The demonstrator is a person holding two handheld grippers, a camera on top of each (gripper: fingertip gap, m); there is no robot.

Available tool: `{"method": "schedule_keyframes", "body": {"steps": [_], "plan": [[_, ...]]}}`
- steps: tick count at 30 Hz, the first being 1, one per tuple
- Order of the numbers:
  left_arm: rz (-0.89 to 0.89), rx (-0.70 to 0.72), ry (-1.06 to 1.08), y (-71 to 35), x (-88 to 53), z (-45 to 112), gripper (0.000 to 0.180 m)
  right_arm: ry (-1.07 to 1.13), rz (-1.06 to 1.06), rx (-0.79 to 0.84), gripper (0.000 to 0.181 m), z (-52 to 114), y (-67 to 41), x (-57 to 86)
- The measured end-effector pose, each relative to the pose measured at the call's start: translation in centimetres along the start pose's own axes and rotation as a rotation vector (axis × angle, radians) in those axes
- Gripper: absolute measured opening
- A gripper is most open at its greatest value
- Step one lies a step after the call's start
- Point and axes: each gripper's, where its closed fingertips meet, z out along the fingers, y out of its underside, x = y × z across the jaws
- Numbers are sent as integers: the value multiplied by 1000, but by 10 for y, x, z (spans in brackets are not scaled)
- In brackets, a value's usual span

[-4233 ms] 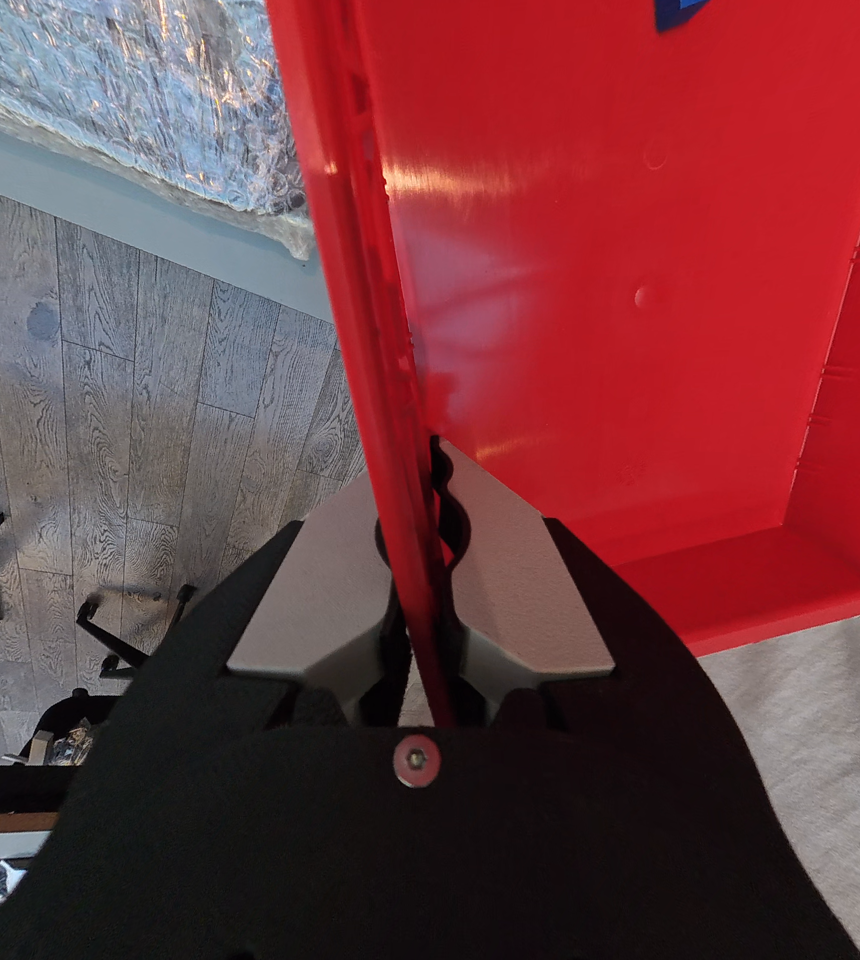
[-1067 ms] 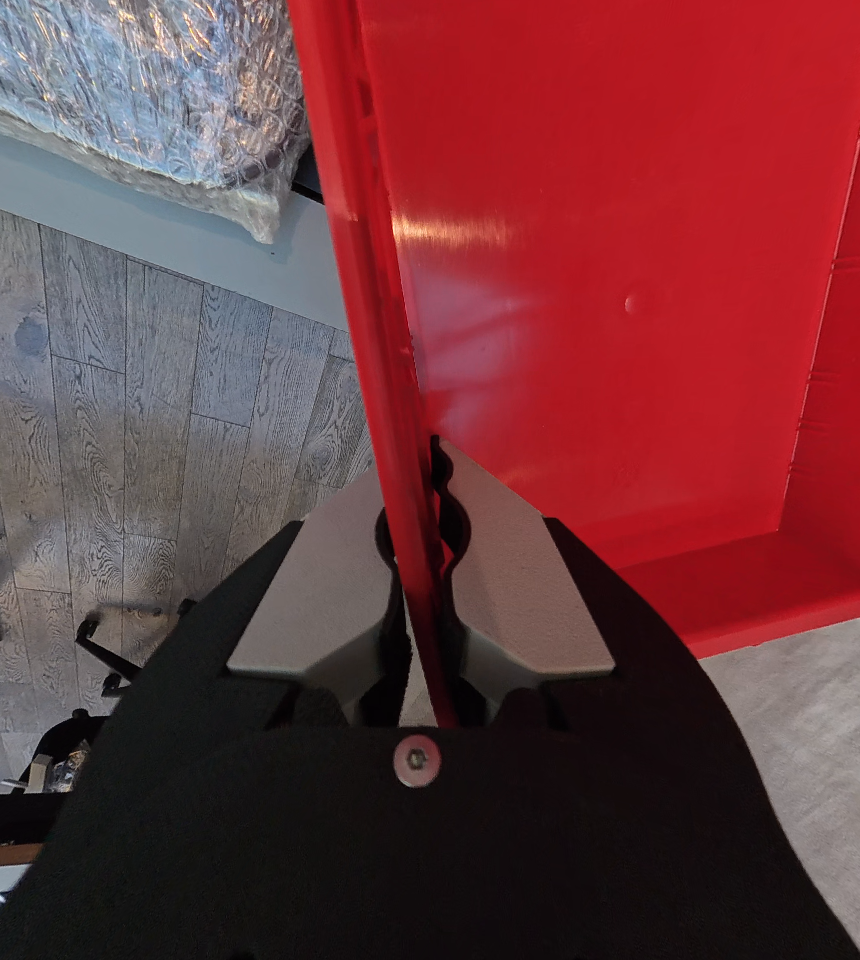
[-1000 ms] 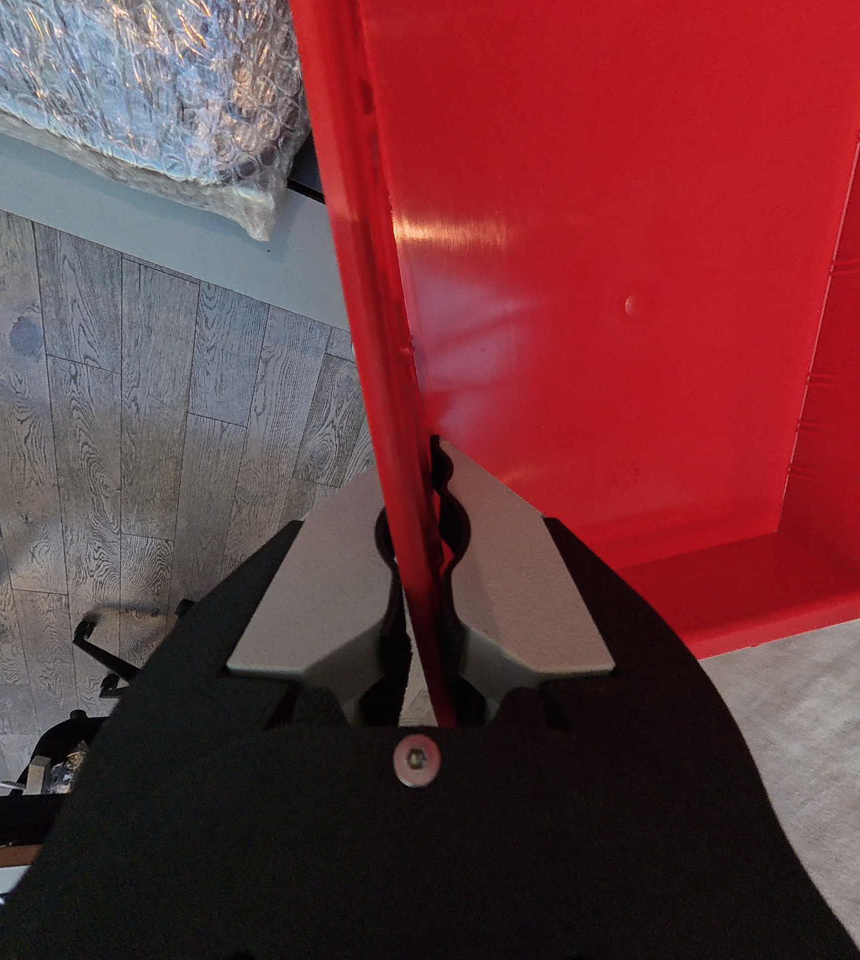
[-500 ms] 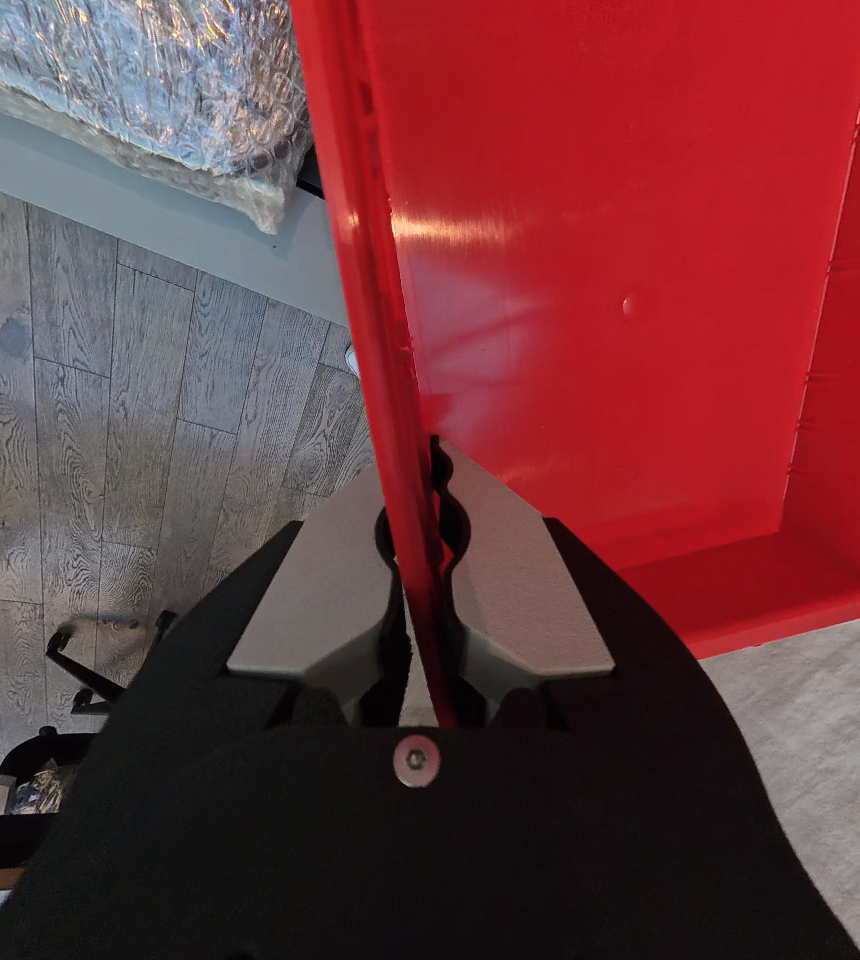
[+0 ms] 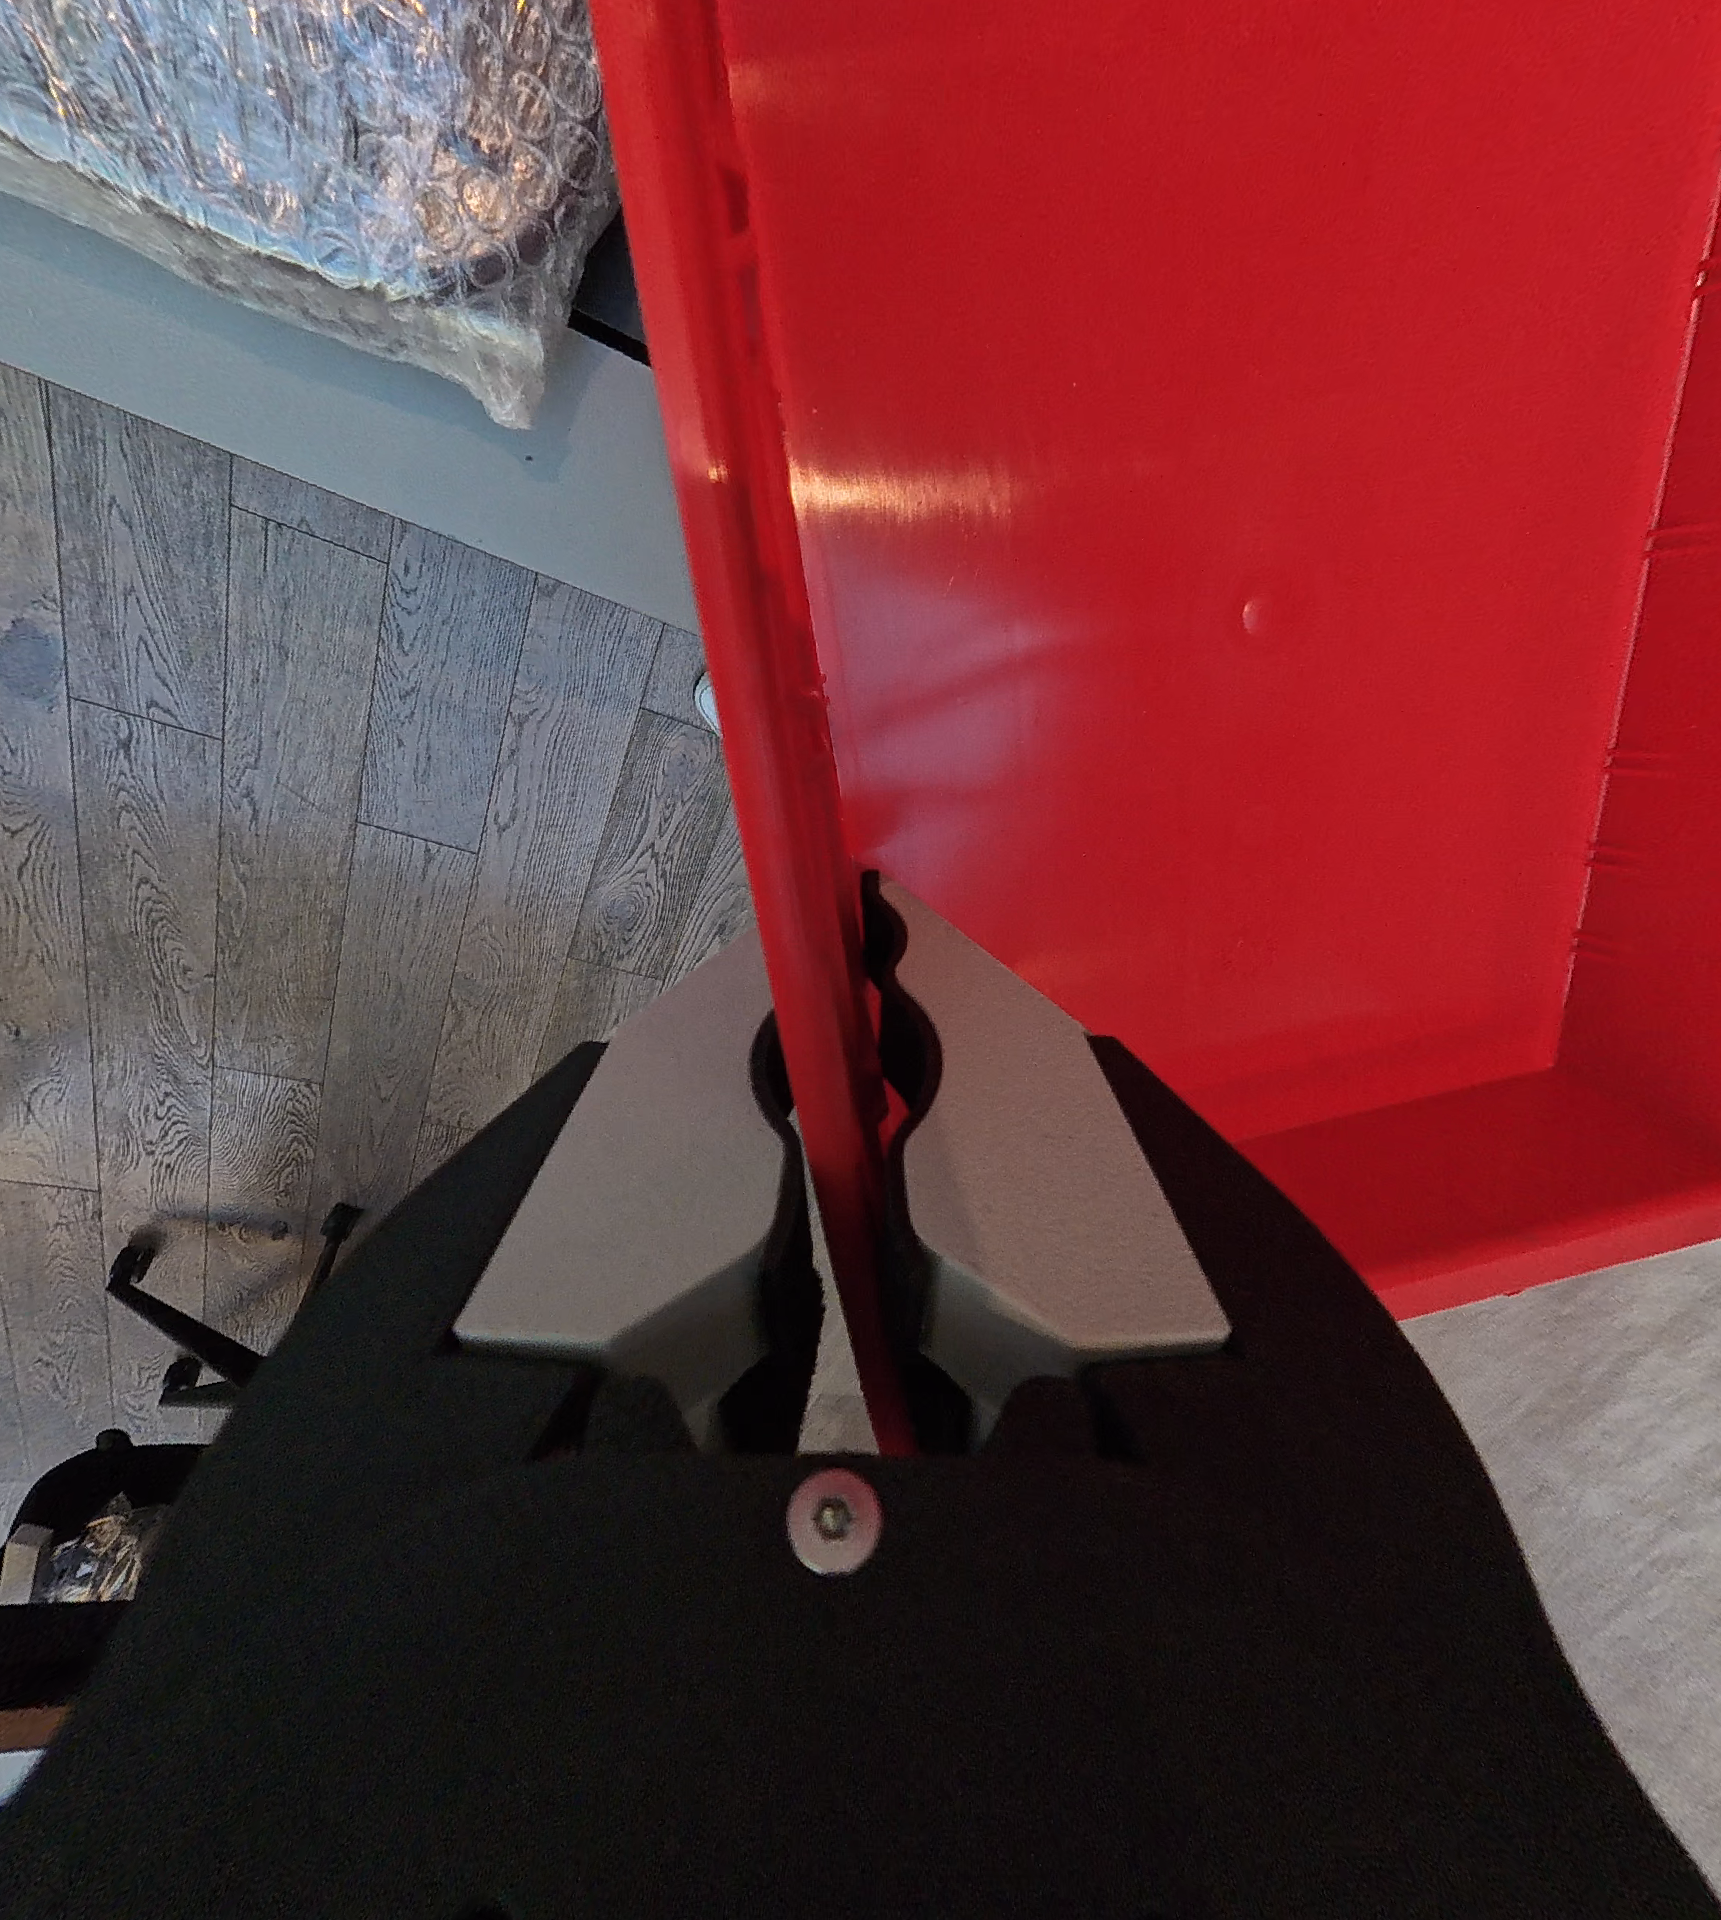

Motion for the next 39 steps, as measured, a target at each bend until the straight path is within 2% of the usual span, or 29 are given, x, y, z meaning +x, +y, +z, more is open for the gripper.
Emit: {"method": "schedule_keyframes", "body": {"steps": [2,4,5,7,9,10,11,13,16,20,22,23,24,27,29,31,36,37,39], "plan": [[-4,1,5,0,0,2,1,-110,74,132,0,-37,-32,-31],[-7,-1,11,-1,1,5,1,-312,110,329,0,-83,-79,-87],[-6,-4,14,-2,1,7,1,-318,65,348,0,-94,-88,-103],[0,-10,16,-3,1,10,1,-93,-145,208,0,-85,-73,-91],[9,-11,5,-2,-1,11,1,4,-198,70,0,-66,-44,-73],[10,-7,-4,0,-3,10,1,-9,-135,-17,4,-55,-23,-68],[8,-5,-12,3,-6,8,1,-33,-69,-97,16,-46,0,-67],[-6,-2,-23,12,-11,5,2,-153,17,-162,29,-37,35,-89],[-38,8,-37,26,-22,-2,1,-305,62,-222,33,-46,73,-148],[-89,46,-53,44,-38,-12,1,-484,-39,-301,45,-71,119,-242],[-111,60,-59,52,-44,-14,1,-349,-192,-351,51,-67,143,-243],[-119,67,-63,54,-47,-15,1,-237,-267,-340,52,-61,145,-229],[-123,71,-66,57,-50,-15,2,-215,-268,-313,52,-57,143,-226],[-128,62,-65,63,-56,-16,2,-335,-54,-288,57,-45,131,-244],[-131,59,-67,63,-60,-15,1,-319,-92,-300,28,-39,130,-243],[-130,56,-73,61,-62,-14,2,-309,-149,-358,25,-39,141,-241],[-109,43,-65,52,-59,-13,2,-251,-119,-344,24,-52,129,-218],[-100,38,-70,50,-57,-14,2,-240,-97,-307,25,-64,108,-210],[-72,36,-82,43,-51,-16,2,-258,-61,-129,24,-95,35,-205]]}}
